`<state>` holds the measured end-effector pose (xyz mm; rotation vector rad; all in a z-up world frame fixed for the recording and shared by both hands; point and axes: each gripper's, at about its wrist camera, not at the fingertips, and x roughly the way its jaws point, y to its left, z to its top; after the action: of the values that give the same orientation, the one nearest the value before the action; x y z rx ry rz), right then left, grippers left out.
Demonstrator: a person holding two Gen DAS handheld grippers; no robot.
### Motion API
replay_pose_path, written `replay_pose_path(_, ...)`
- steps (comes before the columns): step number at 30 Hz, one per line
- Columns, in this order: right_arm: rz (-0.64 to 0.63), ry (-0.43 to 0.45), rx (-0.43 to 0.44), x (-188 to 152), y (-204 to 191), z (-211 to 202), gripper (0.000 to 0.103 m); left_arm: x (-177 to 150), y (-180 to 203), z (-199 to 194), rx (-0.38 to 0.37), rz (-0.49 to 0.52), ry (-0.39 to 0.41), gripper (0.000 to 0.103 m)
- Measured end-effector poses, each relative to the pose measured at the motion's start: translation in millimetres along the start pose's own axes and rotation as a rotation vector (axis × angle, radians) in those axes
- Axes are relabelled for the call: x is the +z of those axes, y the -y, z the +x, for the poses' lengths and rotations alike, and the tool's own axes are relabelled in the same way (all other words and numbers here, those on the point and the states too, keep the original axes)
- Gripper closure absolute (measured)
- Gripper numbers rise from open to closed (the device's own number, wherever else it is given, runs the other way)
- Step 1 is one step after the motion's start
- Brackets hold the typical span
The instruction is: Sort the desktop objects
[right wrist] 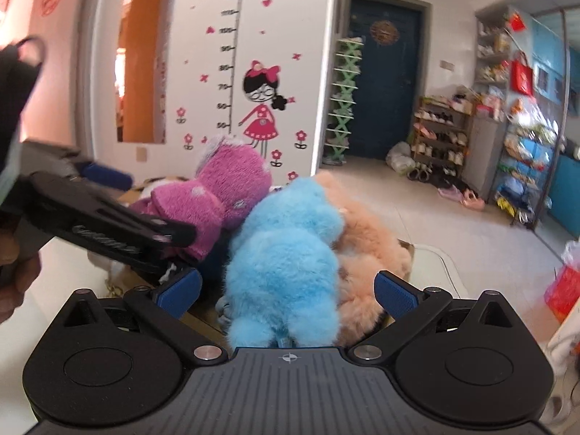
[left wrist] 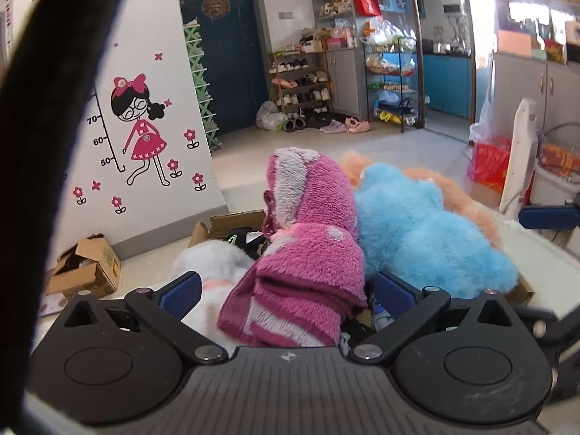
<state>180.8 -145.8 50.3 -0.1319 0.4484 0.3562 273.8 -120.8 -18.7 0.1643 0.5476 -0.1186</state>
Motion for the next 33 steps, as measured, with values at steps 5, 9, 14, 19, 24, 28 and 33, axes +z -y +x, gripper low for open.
replay_pose_path(5, 0.122, -0.033, -0.004, 8.6, 12.8, -10.7, 0.000, -8.7, -5.2, -19.7, -0.017, -0.008, -0.009, 0.002)
replay_pose_path(9, 0.188, -0.088, -0.015, 12.1, 12.6, -20.0, 0.000, -16.7, -14.1, -36.3, -0.026, -0.055, -0.042, 0.001)
replay_pose_path(14, 0.266, -0.122, 0.011, 18.2, 2.2, -45.4, 0.000, -18.0, -15.6, -65.3, -0.054, -0.132, -0.081, 0.001)
replay_pose_path(19, 0.240, -0.129, -0.006, 31.2, -22.8, -78.0, 0.000, -14.4, 4.1, -97.3, -0.044, -0.119, -0.081, 0.001)
replay_pose_path(24, 0.240, -0.128, -0.024, 46.2, -41.6, -109.8, 0.000, -8.1, 22.6, -127.9, 0.008, -0.089, 0.017, 0.001)
replay_pose_path(28, 0.272, -0.128, -0.057, 55.2, -47.7, -132.7, 0.000, -10.9, 33.8, -141.7, 0.062, -0.078, 0.044, 0.001)
replay_pose_path(33, 0.355, -0.134, -0.098, 55.9, -45.1, -151.4, 0.000, -16.9, 45.7, -146.0, 0.111, -0.058, 0.046, 0.001)
